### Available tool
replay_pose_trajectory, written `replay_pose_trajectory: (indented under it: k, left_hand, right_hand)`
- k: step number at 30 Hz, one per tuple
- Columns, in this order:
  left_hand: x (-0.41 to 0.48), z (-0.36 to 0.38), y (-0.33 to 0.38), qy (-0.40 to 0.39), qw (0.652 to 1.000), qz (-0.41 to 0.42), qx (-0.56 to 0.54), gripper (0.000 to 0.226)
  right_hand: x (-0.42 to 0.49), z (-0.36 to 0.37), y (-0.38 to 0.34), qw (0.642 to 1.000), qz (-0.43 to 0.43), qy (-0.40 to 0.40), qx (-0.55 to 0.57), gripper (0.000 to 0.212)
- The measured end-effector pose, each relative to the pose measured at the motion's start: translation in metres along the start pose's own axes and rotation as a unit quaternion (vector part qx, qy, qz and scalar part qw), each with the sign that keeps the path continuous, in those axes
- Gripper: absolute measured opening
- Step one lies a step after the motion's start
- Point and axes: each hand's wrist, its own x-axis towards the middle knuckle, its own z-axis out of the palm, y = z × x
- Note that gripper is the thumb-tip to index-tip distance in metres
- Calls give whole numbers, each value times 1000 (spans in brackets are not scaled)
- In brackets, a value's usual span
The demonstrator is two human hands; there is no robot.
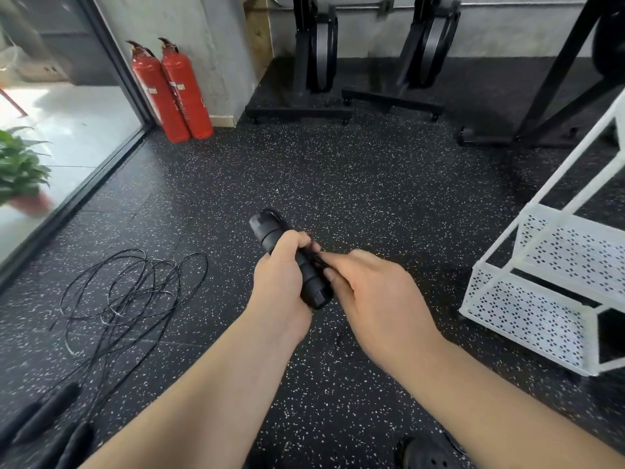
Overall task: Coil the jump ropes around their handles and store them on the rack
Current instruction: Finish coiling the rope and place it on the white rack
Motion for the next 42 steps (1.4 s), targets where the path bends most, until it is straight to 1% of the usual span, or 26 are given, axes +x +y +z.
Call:
replay_pose_trajectory:
  k: [2, 4, 8, 12, 14, 16, 17, 21, 23, 24, 26, 27, 28, 29, 30, 31, 32, 33, 34, 35, 36, 37, 38, 40, 42]
  left_hand:
    - [-2, 1, 3, 14, 1000, 16, 6, 11]
    - [-4, 2, 4, 17, 999, 28, 7, 10]
    - [-9, 5, 5, -11, 999, 37, -18, 16]
    - [-12, 7, 2, -19, 999, 22, -42, 17]
    - [-13, 6, 1, -13, 999, 18, -35, 14]
    - [-13, 4, -2, -3, 1000, 3, -13, 15]
    - [-12, 3, -3, 0, 1000, -11, -7, 19]
    - [-6, -3, -11, 3, 997, -66, 34, 51]
    - [-4, -4, -14, 0, 996, -74, 48, 60]
    - [-4, -3, -14, -7, 995, -76, 60, 65]
    - [-2, -2, -14, -34, 993, -63, 92, 85]
    - [-1, -1, -14, -46, 990, -45, 128, 95]
    - [-2, 0, -13, -47, 982, -15, 184, 97]
    - [-4, -1, -12, -41, 966, 24, 254, 95]
    - [-6, -3, -12, -28, 939, 75, 336, 94]
    - [-7, -7, -13, -21, 890, 142, 432, 95]
    - [-8, -12, -12, -20, 810, 225, 541, 98]
    - [-8, -17, -13, -24, 704, 310, 639, 101]
    - [-8, -21, -15, -36, 595, 376, 710, 104]
    - [-8, -24, -16, -54, 508, 414, 754, 107]
    - [-7, -27, -19, -74, 445, 429, 783, 109]
    - [-8, -28, -20, -87, 405, 435, 799, 110]
    - [-7, -29, -21, -92, 383, 440, 807, 108]
    - [-6, -29, -18, -84, 370, 456, 805, 96]
    - [-4, -28, -12, -62, 357, 479, 799, 82]
  right_hand:
    - [-6, 3, -3, 1000, 18, 0, 26, 35]
    - [-11, 5, -8, 998, 35, -5, 48, 42]
    - [-16, 3, -18, 996, 48, 1, 76, 47]
    - [-18, 6, -21, 998, 28, -16, 54, 57]
    - [-15, 8, -17, 998, 27, -24, 44, 63]
    - [-12, 9, -13, 999, 21, -32, 34, 63]
    - [-10, 9, -11, 999, 17, -35, 29, 61]
    - [-8, 11, -8, 998, -4, -56, 3, 54]
    - [-6, 10, -5, 998, 7, -57, 25, 47]
    - [-4, 7, -2, 998, 19, -54, 39, 45]
    - [3, -2, 1, 995, 60, -48, 70, 36]
    - [7, -8, 4, 991, 91, -50, 84, 29]
    - [12, -15, 9, 987, 121, -55, 89, 23]
    - [16, -21, 14, 984, 146, -58, 81, 18]
    - [20, -27, 22, 982, 167, -59, 66, 12]
    - [22, -31, 31, 979, 187, -61, 62, 5]
    - [23, -34, 40, 974, 207, -66, 69, 4]
    - [23, -36, 46, 967, 225, -79, 86, 6]
    - [22, -37, 50, 959, 240, -99, 112, 7]
    - [21, -38, 52, 948, 253, -127, 146, 7]
    - [20, -41, 52, 934, 260, -162, 184, 8]
    - [20, -45, 51, 919, 262, -197, 221, 9]
    - [20, -49, 50, 903, 261, -230, 254, 11]
    - [22, -55, 50, 873, 261, -276, 307, 19]
    - [23, -59, 49, 844, 263, -297, 362, 35]
